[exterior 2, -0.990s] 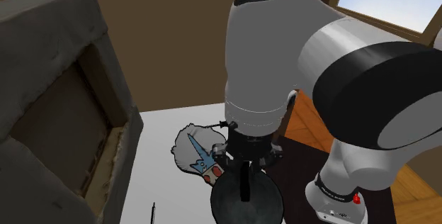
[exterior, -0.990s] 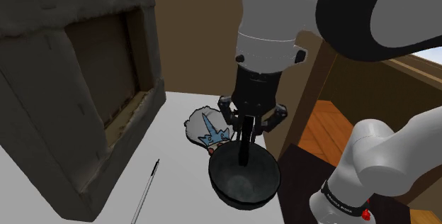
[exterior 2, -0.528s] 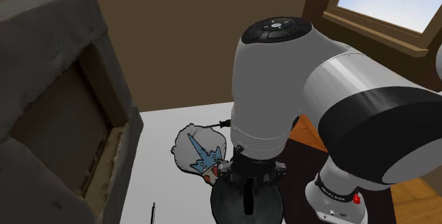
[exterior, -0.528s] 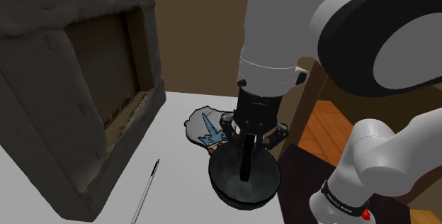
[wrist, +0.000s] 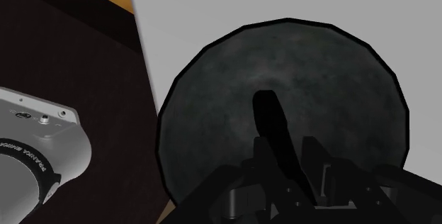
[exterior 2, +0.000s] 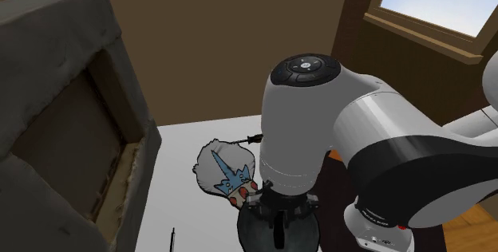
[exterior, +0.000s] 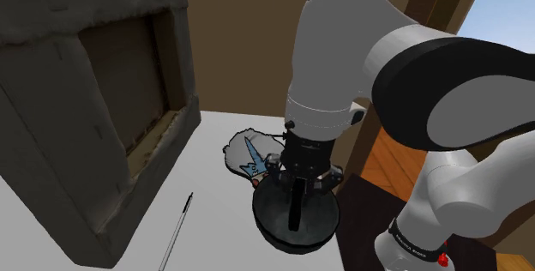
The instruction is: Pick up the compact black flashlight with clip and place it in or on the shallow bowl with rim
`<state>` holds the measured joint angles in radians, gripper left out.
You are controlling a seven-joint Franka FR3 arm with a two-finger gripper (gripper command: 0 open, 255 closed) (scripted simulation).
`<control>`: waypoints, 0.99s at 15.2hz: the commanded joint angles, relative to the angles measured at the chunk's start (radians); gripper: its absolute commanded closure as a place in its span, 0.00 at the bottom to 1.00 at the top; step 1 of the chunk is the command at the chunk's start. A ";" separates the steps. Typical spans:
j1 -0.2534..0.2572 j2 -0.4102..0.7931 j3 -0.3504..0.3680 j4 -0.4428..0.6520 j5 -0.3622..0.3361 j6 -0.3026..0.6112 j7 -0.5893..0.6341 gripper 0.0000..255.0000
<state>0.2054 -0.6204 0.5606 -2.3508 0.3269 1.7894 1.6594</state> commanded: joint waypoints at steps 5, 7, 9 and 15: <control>0.000 0.000 0.001 -0.003 0.001 0.003 0.000 1.00; 0.000 0.000 0.001 -0.003 0.001 0.003 0.000 0.00; 0.000 0.000 0.001 -0.003 0.001 0.003 0.000 0.00; -0.008 0.001 -0.024 0.095 -0.019 -0.094 0.005 0.00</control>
<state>0.1996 -0.6173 0.5465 -2.2852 0.3143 1.7281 1.6649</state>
